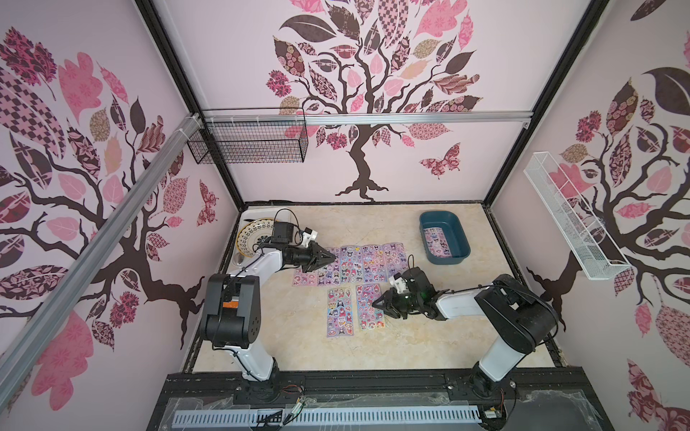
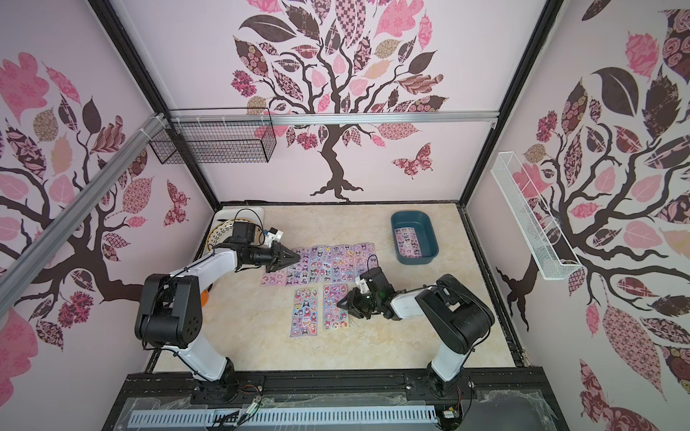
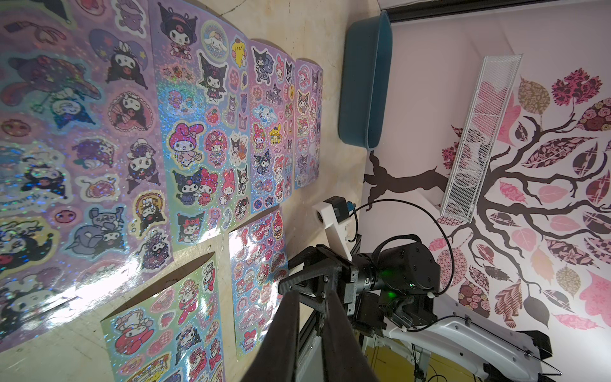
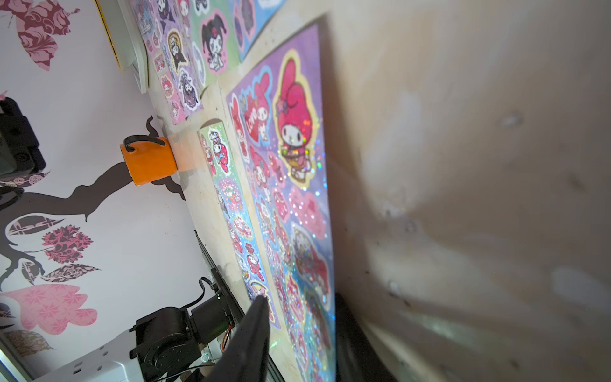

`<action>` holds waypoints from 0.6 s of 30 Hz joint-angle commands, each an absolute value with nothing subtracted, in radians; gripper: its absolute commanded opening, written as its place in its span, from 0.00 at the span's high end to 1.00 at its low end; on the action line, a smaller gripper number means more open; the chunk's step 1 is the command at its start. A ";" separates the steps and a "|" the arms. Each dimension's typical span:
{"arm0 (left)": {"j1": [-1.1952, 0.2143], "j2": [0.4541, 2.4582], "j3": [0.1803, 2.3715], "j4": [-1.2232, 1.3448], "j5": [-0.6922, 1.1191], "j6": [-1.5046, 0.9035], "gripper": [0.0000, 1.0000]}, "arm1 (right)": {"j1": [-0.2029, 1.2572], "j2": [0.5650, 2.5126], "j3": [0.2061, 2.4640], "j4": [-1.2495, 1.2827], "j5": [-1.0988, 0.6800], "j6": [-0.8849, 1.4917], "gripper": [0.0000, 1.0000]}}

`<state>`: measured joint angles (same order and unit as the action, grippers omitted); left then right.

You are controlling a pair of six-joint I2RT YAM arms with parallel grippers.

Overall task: Take the stickers out of the storage box
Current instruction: Place the sticker at the center of the board.

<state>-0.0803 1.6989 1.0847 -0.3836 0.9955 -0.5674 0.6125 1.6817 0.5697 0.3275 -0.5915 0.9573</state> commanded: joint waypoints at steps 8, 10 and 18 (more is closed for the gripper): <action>-0.083 1.678 1.086 -0.391 0.986 -0.535 0.80 | 0.617 1.575 0.606 0.018 -0.447 0.823 0.50; -0.083 1.675 1.086 -0.391 0.986 -0.534 0.80 | 0.618 1.548 0.627 -0.039 -0.419 0.790 0.47; -0.083 1.674 1.086 -0.393 0.985 -0.535 0.80 | 0.609 1.405 0.705 -0.269 -0.291 0.659 0.36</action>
